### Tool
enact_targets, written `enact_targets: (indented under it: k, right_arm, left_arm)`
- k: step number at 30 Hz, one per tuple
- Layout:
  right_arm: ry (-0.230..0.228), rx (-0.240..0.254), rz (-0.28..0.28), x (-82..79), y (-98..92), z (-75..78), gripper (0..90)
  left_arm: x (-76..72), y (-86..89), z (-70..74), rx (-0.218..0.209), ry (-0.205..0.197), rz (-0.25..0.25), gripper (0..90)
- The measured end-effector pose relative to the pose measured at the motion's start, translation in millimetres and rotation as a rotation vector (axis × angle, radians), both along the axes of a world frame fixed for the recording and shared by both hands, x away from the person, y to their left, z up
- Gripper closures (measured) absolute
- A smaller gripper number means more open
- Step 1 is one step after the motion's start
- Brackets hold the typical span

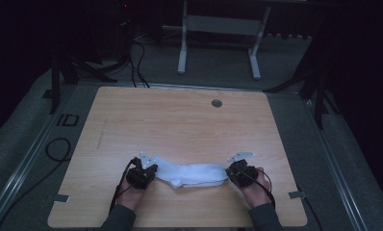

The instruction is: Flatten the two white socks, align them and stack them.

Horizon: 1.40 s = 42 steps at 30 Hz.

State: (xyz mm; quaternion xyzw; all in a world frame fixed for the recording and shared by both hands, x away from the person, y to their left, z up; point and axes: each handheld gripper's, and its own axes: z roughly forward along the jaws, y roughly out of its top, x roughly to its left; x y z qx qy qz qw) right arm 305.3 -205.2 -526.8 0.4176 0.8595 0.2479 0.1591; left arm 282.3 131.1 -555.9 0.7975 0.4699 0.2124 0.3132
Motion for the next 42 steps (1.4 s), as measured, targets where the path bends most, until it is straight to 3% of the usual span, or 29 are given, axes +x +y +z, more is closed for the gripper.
enact_targets:
  k: [5, 12, 14, 19, 24, 26, 27, 29, 30, 34, 42]
  right_arm:
    - [-0.032, 0.009, -0.002, 2.8, 0.5, 6.8, 88.4]
    - [-0.126, 0.039, 0.002, 3.6, 3.8, 19.6, 88.4]
    - [-0.122, 0.046, 0.005, 4.1, 4.7, 18.8, 88.2]
    - [-0.059, 0.034, 0.002, 10.0, 3.4, 1.7, 88.2]
    - [-0.018, 0.057, -0.016, 12.9, -3.1, -7.4, 86.1]
    - [-0.024, 0.064, -0.014, 12.7, -4.3, -6.7, 75.9]
    - [-0.024, 0.064, -0.014, 12.7, -4.3, -6.7, 75.9]
    - [-0.045, 0.122, -0.006, 10.9, -7.7, 1.3, 63.6]
    - [-0.05, 0.128, -0.008, 10.6, -8.1, 2.8, 61.5]
    - [-0.065, 0.162, -0.011, 9.4, -10.5, 11.2, 56.9]
    - [-0.088, 0.165, -0.022, 9.3, -14.3, 17.7, 53.6]
  left_arm:
    - [-0.7, 0.4, 0.0, -0.01, 0.003, 0.009, 89.7]
    - [-1.3, 1.2, 0.0, -0.019, 0.005, 0.017, 89.7]
    - [-1.4, 1.2, 0.0, -0.018, 0.004, 0.017, 89.7]
    - [-1.7, 1.1, -0.3, -0.021, 0.003, 0.02, 89.6]
    - [-1.7, 1.0, -0.5, -0.024, 0.001, 0.024, 89.6]
    - [-1.7, 1.4, -0.5, -0.032, 0.001, 0.026, 89.6]
    - [-1.7, 1.4, -0.5, -0.032, 0.001, 0.026, 89.6]
    - [-1.9, 2.4, -0.5, -0.048, 0.001, 0.025, 89.5]
    - [-1.9, 2.4, -0.5, -0.048, 0.001, 0.025, 89.4]
    - [-2.6, 2.8, 0.3, -0.057, -0.002, 0.019, 88.9]
    - [-5.6, 3.9, 5.1, -0.081, -0.021, 0.007, 88.8]
